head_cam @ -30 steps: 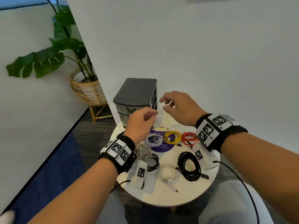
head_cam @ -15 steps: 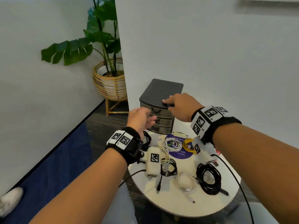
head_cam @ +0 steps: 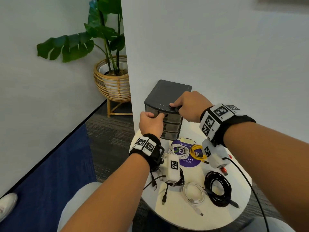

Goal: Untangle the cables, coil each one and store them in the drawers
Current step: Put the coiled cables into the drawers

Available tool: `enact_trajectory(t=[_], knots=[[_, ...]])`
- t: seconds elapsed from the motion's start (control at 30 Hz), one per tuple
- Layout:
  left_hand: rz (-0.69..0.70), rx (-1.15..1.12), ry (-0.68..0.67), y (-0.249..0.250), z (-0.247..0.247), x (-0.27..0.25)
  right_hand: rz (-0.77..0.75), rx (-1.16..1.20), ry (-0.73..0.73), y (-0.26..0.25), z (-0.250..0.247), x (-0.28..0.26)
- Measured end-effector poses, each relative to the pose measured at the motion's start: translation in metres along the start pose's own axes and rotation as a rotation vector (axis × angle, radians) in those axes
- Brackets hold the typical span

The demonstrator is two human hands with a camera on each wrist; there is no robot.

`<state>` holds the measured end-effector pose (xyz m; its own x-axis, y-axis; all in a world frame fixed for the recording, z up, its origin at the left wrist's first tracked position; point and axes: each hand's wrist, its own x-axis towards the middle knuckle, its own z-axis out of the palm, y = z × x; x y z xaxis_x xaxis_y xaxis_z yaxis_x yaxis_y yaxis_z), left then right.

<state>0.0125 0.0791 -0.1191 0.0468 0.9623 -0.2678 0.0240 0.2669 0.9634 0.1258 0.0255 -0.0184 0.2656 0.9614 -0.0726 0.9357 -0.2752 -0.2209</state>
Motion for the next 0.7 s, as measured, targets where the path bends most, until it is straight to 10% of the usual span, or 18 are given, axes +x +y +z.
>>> enact_trajectory(t=[0.7], knots=[[-0.065,-0.097,0.089,0.013,-0.006,-0.018,0.031,0.012,0.003,-0.009,-0.001,-0.005]])
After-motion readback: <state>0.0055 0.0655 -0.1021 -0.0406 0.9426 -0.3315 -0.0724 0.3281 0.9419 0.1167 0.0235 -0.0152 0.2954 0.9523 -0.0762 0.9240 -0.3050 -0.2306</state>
